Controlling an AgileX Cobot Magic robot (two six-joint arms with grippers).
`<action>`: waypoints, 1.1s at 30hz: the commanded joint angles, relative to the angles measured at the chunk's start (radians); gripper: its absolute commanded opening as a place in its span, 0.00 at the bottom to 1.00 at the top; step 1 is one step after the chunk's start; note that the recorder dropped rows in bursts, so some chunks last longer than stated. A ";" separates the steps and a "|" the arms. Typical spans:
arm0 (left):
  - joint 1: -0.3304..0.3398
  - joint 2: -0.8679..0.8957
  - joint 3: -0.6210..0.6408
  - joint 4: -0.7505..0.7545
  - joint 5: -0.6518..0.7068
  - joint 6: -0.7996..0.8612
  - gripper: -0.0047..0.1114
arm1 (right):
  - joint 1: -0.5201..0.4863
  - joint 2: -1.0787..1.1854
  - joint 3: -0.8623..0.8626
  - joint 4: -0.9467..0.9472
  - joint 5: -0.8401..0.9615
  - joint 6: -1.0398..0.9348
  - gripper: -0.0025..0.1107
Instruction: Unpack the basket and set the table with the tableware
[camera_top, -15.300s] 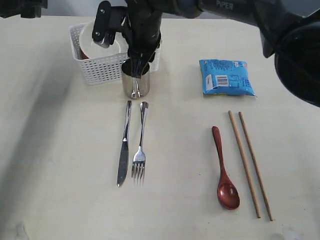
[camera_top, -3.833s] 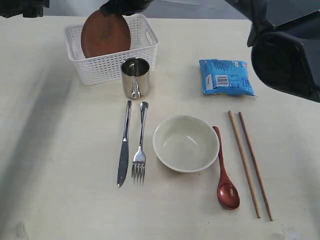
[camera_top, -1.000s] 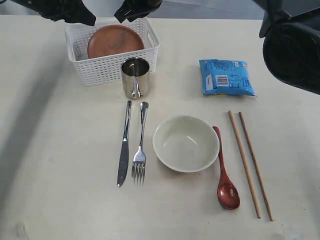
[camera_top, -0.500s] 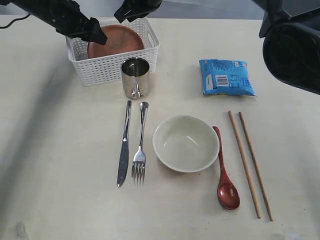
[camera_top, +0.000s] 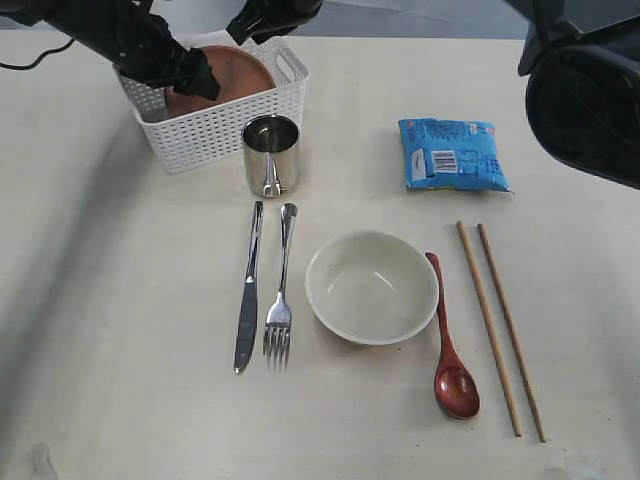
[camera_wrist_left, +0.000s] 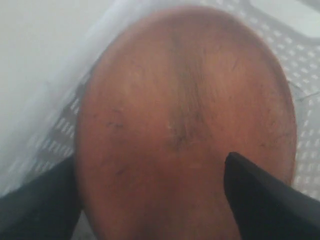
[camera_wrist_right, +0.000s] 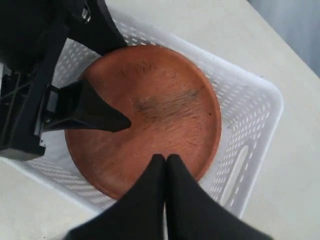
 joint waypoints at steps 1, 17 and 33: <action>0.000 0.013 0.006 0.008 0.016 -0.009 0.64 | -0.006 -0.012 -0.001 0.012 -0.001 -0.012 0.02; 0.002 -0.102 -0.039 -0.008 0.048 -0.021 0.04 | -0.009 -0.050 -0.001 -0.011 0.013 -0.012 0.02; 0.083 -0.209 -0.039 -0.149 0.184 0.044 0.04 | -0.271 -0.150 0.001 0.509 0.271 -0.177 0.44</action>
